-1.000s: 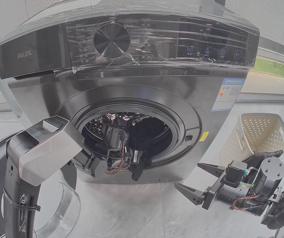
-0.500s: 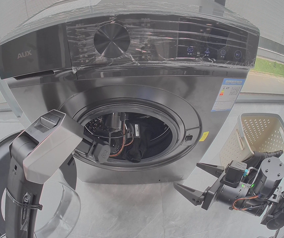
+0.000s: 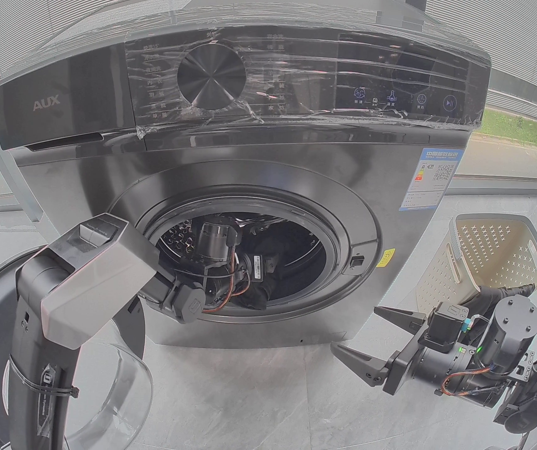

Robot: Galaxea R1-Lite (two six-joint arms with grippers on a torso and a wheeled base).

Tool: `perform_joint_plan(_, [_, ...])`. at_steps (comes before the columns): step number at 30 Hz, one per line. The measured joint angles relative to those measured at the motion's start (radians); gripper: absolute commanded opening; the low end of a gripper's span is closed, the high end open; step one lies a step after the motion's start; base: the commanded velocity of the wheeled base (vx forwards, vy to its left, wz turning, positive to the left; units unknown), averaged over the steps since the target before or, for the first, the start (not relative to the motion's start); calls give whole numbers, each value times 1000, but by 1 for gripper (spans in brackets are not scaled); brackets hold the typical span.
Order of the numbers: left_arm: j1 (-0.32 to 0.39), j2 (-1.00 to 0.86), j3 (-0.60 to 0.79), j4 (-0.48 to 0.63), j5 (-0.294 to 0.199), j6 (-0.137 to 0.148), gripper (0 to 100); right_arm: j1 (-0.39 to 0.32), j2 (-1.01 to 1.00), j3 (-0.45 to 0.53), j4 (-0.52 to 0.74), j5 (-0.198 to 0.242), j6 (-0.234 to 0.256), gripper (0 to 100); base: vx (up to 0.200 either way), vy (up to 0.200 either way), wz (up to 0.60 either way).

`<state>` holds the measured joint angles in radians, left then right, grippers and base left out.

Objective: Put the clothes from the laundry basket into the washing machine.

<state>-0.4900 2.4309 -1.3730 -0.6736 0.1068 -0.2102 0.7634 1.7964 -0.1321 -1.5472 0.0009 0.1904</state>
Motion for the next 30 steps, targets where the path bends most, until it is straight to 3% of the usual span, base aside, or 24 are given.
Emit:
perform_joint_plan(5, [-11,-20,74,3,-35,8,100,0,1,0,0,0,0,100,0,0,0])
perform_joint_plan(8, [-14,-23,97,4,-51,38,100,0,2,1,0,0,0,100,0,0,0])
perform_joint_plan(15, [-14,0,103,-1,-57,66,100,2,0,0,0,0,0,100,0,0,0])
perform_joint_plan(16, [-14,4,103,-2,-57,71,0,5,0,0,0,0,0,100,0,0,0])
perform_joint_plan(24, [-9,34,39,-3,-46,71,0,9,-3,-3,0,-1,-1,100,0,0,0])
perform_joint_plan(30, [6,50,-88,-22,8,40,0,7,-4,-8,0,-3,-1,100,0,0,0])
